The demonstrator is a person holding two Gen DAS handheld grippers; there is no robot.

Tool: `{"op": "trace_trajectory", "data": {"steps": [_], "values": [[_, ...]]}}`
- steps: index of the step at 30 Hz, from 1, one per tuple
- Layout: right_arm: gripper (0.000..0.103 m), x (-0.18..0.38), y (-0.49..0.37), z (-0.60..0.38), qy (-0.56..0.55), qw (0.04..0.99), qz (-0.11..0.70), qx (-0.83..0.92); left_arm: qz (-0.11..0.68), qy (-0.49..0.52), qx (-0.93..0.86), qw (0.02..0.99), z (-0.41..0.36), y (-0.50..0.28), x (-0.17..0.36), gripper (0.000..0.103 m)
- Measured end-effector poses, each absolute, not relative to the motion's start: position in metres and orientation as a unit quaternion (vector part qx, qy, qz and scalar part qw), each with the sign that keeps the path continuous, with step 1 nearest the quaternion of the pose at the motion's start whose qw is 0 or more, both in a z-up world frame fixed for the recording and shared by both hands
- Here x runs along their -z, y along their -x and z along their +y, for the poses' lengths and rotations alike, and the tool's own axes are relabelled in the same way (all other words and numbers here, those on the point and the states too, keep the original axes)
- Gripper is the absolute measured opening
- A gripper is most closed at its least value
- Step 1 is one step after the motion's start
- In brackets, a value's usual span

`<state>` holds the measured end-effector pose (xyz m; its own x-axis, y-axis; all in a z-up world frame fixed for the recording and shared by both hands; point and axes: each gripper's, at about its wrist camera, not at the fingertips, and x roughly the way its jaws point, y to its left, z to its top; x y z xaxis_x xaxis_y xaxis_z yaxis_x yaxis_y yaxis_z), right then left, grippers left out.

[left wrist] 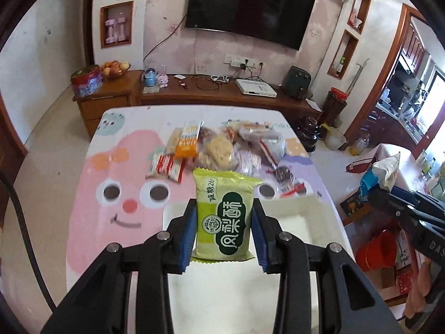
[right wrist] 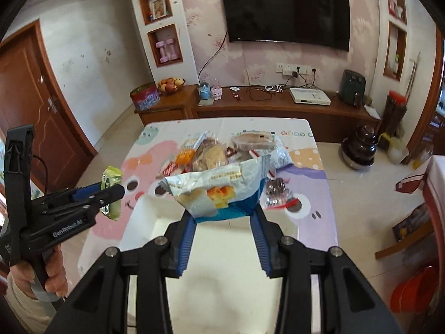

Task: Organize snacks
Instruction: 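Carry both packets into the white tray and open both grippers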

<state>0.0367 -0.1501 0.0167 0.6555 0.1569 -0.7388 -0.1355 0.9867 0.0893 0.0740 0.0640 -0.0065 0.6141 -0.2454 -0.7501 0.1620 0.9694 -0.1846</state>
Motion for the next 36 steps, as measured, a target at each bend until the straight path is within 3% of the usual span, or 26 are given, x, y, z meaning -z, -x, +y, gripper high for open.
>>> {"op": "trace_trajectory", "data": {"steps": [16,22,24,25,26,28,36], "values": [[0.041,0.048,0.02,-0.139,0.049,0.906,0.419,-0.021,0.476,0.022,0.049,0.878,0.034,-0.035,0.073,0.035],[0.051,0.058,0.026,-0.135,0.065,0.9,0.431,-0.02,0.492,0.012,0.022,0.87,0.026,-0.035,0.078,0.036],[0.057,0.061,0.029,-0.134,0.074,0.899,0.431,-0.019,0.498,0.012,0.011,0.867,0.025,-0.036,0.08,0.04],[0.061,0.062,0.03,-0.133,0.078,0.9,0.429,-0.018,0.499,0.013,0.01,0.866,0.024,-0.037,0.081,0.053],[0.064,0.061,0.032,-0.133,0.081,0.901,0.426,-0.017,0.499,0.015,0.009,0.866,0.023,-0.037,0.081,0.072],[0.067,0.059,0.037,-0.133,0.086,0.905,0.416,-0.013,0.493,0.019,0.004,0.87,0.022,-0.035,0.079,0.085],[0.07,0.047,0.044,-0.135,0.094,0.922,0.376,0.009,0.477,0.022,-0.002,0.878,0.018,-0.031,0.074,0.086]]}}
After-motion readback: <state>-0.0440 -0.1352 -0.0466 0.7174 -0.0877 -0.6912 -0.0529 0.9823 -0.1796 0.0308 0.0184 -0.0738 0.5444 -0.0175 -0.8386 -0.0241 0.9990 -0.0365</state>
